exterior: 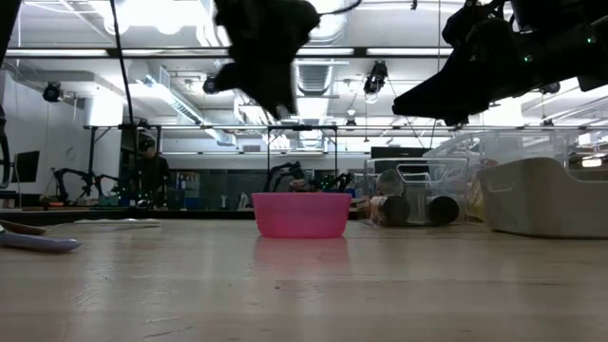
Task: Pick & Place Food Item
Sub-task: Put the blue patterned spoon into the gray bin
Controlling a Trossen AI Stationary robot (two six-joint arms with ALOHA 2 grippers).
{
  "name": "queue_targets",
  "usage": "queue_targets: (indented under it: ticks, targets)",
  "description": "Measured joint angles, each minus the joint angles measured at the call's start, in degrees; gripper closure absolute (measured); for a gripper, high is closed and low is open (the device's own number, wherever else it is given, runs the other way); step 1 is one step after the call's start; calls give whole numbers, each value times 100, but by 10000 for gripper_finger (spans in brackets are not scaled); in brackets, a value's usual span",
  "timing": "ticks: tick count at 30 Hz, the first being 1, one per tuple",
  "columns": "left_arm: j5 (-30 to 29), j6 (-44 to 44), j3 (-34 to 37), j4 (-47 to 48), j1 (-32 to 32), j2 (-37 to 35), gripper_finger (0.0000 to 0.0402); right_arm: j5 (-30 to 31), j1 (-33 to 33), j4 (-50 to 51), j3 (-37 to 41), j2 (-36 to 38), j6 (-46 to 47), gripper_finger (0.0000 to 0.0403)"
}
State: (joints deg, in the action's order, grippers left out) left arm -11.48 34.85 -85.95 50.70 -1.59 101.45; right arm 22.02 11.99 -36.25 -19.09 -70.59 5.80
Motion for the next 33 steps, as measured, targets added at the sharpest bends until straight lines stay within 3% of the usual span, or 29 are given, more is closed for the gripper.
queue_targets:
  ticks: [6,16,26,33]
  targets:
    - [-246,1249,0,1597,-258,-208,255,1,-1,-1,0,0,0,272]
    - [-703,3109,194,3311,-1124,-290,255,2,-2,0,0,0,0,272]
    - [-498,4641,1608,3303,-1684,-433,255,2,-2,-2,0,1,0,272]
    - [-261,4807,2679,2608,-1673,-1003,255,1,-2,0,0,2,0,272]
